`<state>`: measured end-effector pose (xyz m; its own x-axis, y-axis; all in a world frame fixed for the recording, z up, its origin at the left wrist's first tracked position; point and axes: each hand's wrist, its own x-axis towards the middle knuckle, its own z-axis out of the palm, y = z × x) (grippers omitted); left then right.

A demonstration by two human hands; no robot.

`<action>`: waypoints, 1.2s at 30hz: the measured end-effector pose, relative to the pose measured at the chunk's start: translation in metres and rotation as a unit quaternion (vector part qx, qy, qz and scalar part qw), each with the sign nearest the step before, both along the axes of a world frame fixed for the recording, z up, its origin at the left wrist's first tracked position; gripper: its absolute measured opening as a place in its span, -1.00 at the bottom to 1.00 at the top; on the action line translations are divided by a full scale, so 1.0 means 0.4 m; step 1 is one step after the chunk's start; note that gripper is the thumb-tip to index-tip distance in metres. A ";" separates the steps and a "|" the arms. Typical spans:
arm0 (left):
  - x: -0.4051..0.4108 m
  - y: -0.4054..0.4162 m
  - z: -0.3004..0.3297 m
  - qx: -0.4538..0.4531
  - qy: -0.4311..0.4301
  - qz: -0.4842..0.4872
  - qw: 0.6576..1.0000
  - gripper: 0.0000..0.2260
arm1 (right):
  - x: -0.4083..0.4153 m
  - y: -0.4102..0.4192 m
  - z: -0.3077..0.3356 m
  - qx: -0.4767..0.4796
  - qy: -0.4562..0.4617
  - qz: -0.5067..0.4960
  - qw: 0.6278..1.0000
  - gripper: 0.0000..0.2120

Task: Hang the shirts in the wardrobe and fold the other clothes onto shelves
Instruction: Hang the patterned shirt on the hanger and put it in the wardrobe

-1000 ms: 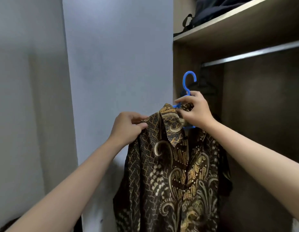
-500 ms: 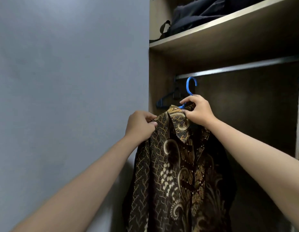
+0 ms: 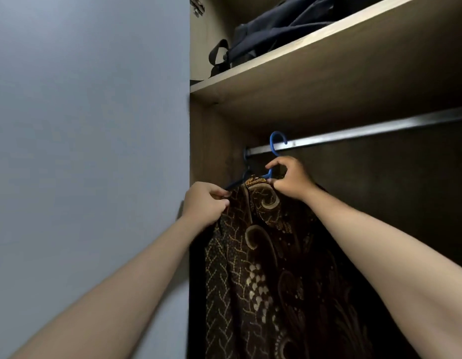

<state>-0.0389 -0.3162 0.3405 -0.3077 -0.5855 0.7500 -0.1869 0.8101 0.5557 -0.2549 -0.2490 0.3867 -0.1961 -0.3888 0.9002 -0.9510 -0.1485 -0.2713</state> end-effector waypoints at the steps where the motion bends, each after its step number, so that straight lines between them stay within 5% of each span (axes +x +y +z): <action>1: -0.017 -0.017 0.010 0.004 0.001 0.000 1.000 -0.83 | -0.015 -0.014 0.010 -0.003 -0.005 -0.006 1.000 -0.71; 17: -0.201 -0.146 0.022 0.031 0.007 -0.040 0.999 -0.90 | -0.167 -0.109 -0.006 -0.008 -0.033 -0.030 0.999 -0.69; 24: -0.166 -0.114 0.003 -0.039 -0.018 0.000 0.999 -0.83 | -0.134 -0.072 -0.012 0.011 -0.028 -0.046 0.998 -0.74; 30: -0.101 -0.080 -0.013 -0.111 -0.030 0.032 0.993 -0.85 | -0.044 -0.091 0.007 -0.103 0.001 -0.052 0.993 -0.80; 36: -0.051 -0.048 -0.012 -0.241 -0.131 0.189 0.943 -0.84 | 0.067 -0.128 0.062 -0.027 0.084 0.006 0.996 -0.78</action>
<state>-0.0592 -0.3352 0.3357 -0.3570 -0.3002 0.8845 -0.5918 0.8053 0.0345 -0.2279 -0.3001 0.4114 -0.0362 -0.3396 0.9399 -0.9804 -0.1704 -0.0994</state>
